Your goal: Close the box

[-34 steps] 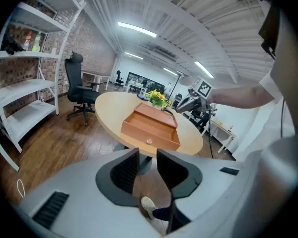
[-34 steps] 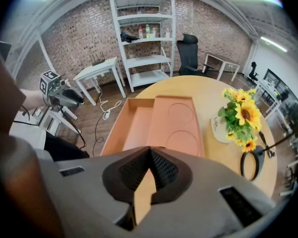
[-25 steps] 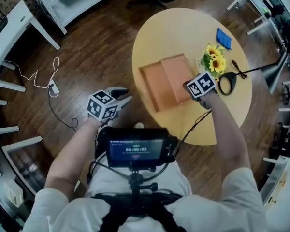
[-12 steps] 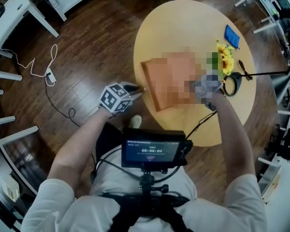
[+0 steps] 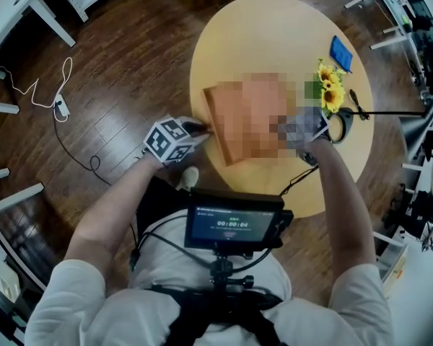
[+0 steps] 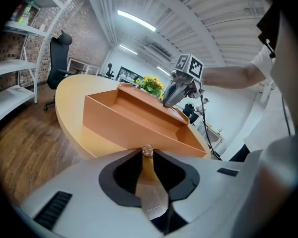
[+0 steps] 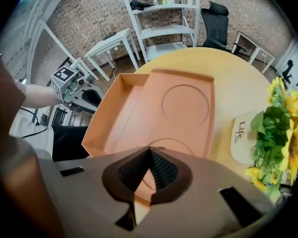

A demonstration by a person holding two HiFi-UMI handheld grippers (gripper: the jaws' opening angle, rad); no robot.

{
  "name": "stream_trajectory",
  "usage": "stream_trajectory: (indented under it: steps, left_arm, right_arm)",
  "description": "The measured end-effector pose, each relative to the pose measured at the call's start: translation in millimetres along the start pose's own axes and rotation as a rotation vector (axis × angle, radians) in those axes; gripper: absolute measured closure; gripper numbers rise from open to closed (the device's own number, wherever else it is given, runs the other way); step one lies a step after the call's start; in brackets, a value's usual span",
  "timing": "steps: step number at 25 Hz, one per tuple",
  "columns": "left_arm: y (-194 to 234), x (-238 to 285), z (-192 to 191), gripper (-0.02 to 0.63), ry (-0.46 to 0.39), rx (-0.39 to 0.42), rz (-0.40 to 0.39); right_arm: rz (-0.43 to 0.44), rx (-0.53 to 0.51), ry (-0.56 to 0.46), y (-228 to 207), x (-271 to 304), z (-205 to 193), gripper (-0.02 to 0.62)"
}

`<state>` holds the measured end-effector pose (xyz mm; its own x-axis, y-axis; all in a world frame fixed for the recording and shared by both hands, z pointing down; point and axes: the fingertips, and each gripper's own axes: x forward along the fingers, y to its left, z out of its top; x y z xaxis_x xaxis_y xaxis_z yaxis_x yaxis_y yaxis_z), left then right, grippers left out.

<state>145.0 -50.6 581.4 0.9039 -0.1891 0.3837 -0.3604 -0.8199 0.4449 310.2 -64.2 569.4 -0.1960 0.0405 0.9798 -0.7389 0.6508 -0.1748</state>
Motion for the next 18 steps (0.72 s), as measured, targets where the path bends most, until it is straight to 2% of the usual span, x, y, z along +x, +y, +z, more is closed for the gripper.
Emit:
stream_trajectory:
  steps: [18]
  left_arm:
    - [-3.1, 15.0, 12.8, 0.551, -0.025, 0.003, -0.040]
  right_arm:
    - [0.048, 0.016, -0.031, 1.4, 1.2, 1.9, 0.592]
